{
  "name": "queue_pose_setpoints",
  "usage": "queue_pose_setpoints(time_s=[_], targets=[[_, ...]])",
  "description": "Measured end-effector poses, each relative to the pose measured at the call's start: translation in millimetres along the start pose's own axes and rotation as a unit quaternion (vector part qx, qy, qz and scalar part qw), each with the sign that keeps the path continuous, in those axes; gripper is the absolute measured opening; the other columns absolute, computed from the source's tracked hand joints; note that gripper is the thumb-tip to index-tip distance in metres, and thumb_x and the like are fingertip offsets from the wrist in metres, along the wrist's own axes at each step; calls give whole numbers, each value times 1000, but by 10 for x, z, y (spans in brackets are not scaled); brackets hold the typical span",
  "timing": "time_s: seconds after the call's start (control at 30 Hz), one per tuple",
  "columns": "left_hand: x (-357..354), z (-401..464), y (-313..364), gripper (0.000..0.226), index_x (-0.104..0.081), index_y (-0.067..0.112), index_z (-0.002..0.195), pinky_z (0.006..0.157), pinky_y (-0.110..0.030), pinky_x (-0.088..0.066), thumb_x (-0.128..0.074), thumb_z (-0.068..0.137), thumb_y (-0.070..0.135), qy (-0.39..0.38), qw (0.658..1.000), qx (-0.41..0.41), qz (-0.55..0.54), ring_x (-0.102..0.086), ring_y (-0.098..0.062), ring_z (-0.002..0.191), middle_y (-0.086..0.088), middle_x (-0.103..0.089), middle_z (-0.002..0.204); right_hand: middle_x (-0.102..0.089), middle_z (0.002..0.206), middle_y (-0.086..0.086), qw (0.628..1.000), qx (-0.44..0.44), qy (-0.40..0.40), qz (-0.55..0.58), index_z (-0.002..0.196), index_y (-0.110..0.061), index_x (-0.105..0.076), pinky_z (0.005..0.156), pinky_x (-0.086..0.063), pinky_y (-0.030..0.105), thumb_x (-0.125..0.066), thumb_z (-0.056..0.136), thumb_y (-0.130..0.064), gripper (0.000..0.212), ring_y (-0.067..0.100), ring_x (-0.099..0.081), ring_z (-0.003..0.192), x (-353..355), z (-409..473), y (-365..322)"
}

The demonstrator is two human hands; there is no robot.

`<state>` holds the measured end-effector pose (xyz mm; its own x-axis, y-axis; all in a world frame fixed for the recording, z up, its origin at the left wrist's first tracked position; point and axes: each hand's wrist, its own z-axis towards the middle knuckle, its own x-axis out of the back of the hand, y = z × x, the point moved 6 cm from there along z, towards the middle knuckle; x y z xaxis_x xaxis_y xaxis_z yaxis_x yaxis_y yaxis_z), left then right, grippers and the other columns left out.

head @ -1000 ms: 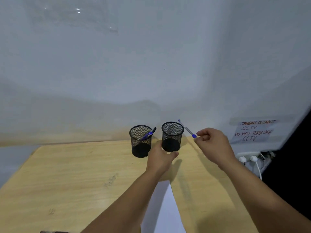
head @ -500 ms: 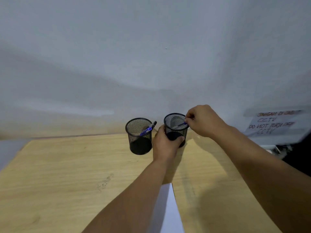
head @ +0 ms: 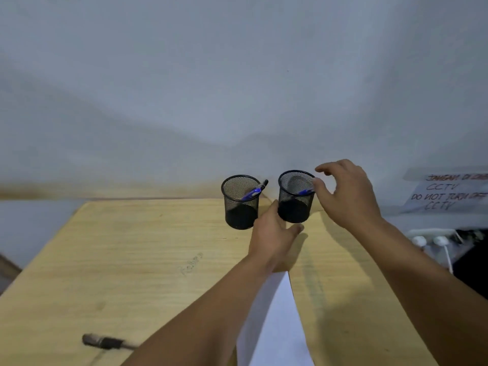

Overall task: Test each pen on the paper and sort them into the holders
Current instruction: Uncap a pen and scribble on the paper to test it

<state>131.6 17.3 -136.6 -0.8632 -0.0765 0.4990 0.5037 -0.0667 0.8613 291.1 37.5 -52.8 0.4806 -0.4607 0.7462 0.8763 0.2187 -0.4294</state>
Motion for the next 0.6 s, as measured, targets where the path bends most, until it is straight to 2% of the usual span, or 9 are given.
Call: queue_pose_setpoints(time_s=[0.13, 0.27, 0.37, 0.53, 0.6], targets=[[201, -264, -98, 67, -49, 20, 141, 94, -24, -43, -78, 81, 30, -25, 1000, -3, -4, -55, -14, 123, -1, -60, 133, -63, 107, 1, 998, -7, 34, 44, 106, -20, -67, 84, -49, 43, -60, 92, -27, 17, 27, -57, 98, 39, -276, -40], [531, -518, -232, 65, -49, 22, 142, 91, -20, -41, -75, 84, 33, -16, 1000, -6, 16, -54, -10, 123, 3, -60, 135, -66, 97, -1, 997, 21, 4, 73, 99, -20, -68, 78, -49, 37, -63, 89, -19, 12, 24, -57, 90, -82, -565, -274], [848, -719, -363, 56, -54, 23, 138, 84, -13, -42, -73, 87, 33, -1, 1000, -3, 28, -56, -6, 116, 7, -61, 130, -66, 91, -4, 992, 42, -48, 106, 94, -19, -70, 74, -47, 31, -64, 87, -16, 10, 17, -58, 84, -263, -786, -565], [1466, -1033, -647, 42, -62, 23, 130, 95, -19, -41, -69, 89, 32, 26, 995, 13, 93, -56, -8, 120, 7, -64, 128, -64, 90, -11, 974, 59, -167, 139, 95, -26, -69, 65, -39, 18, -61, 91, -21, 10, 1, -51, 76, -634, -1172, -1155], [1710, -1163, -764, 37, -64, 23, 126, 97, -20, -42, -68, 90, 30, 27, 992, 17, 124, -57, -8, 119, 7, -65, 127, -63, 91, -14, 961, 78, -224, 142, 96, -28, -69, 66, -41, 19, -60, 91, -26, 10, 0, -52, 78, -789, -1363, -1405]])
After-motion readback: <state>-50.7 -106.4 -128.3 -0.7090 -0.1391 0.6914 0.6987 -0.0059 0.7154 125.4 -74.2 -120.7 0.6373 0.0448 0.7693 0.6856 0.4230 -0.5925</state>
